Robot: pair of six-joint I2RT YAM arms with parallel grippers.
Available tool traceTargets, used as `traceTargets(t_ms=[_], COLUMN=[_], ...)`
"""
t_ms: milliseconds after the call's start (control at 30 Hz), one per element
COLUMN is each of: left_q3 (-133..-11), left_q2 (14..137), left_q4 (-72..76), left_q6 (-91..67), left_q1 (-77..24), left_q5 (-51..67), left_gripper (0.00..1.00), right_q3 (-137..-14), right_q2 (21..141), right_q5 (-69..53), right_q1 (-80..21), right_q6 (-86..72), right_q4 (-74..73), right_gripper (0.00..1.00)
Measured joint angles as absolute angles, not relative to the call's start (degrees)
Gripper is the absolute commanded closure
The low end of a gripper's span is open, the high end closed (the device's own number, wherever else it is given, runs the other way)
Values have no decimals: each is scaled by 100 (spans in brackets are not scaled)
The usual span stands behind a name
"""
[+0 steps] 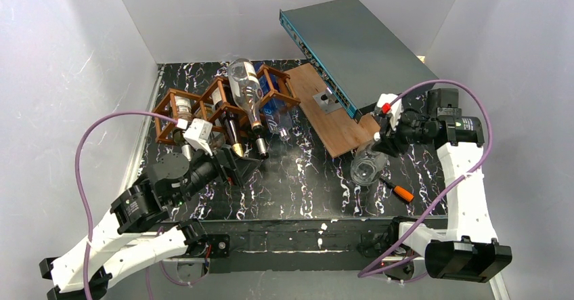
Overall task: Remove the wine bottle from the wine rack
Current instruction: Move the wine bottle to the center of the board.
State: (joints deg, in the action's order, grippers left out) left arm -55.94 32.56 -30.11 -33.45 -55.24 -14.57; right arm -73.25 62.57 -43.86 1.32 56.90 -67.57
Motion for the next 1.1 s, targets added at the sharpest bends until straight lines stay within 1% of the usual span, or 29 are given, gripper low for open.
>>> traceTargets(t_ms=[300, 500, 767, 967, 1100], left_q3=[-5572, -5572, -5553, -5474, -5472], left_q2=[3131, 3050, 3011, 2899, 2864], left_q4=[-3057, -3096, -3135, -3179, -3181], left_q6=[-3321, -3291, -3232, -3212, -3212], left_q1=[-5524, -5524, -5524, -5524, -5524], left_q5=[-1509, -1568, -1605, -1678, -1719], left_gripper=[2, 2, 2, 2, 2], right_q3=[-7496, -7599, -7596, -7553, -7509], right_q2=[6267, 6469, 6810, 7205, 7500], right_q5=[-3614, -3404, -2991, -2655, -2394], right_q1=[827, 1463, 2257, 2528, 2591], right_q6=[5107, 4744, 3854, 3218, 2930], right_q4=[-6543, -6180, -4904, -3876, -3439], right_gripper=[92, 91, 91, 92, 92])
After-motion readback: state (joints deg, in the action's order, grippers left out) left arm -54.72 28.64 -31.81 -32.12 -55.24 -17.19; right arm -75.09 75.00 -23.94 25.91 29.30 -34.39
